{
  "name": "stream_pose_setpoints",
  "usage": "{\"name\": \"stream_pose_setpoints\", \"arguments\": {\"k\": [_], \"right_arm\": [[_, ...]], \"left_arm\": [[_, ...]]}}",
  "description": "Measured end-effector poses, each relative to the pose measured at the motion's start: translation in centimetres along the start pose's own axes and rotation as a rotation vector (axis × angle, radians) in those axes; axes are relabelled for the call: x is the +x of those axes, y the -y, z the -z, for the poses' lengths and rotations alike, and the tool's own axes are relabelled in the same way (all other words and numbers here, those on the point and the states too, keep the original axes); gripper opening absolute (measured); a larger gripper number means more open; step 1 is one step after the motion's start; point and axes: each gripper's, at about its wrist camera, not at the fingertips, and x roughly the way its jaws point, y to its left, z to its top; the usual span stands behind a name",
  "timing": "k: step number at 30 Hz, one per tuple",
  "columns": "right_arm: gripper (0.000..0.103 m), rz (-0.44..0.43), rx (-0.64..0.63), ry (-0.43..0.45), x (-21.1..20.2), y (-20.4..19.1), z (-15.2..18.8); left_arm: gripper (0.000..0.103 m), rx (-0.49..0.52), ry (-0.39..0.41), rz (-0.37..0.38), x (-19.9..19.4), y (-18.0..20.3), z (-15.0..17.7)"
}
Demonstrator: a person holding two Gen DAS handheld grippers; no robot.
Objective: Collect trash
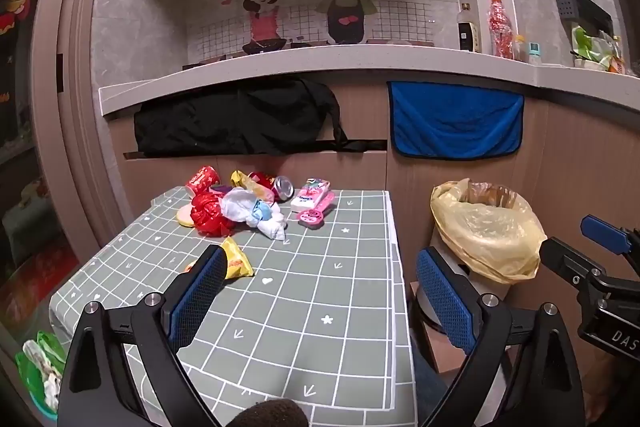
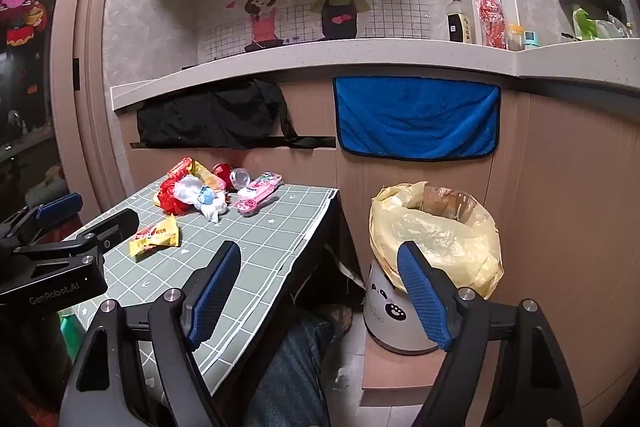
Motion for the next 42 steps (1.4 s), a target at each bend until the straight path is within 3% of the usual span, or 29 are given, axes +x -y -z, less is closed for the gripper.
{"name": "stream_pose_setpoints", "arguments": {"k": [42], "right_arm": [[0.078,0.005,0.012,-0.009,0.8,0.4,0.7]], "left_arm": [[0.095,-0.004,0.004,0.0,0.0,0.0,0.0]]}}
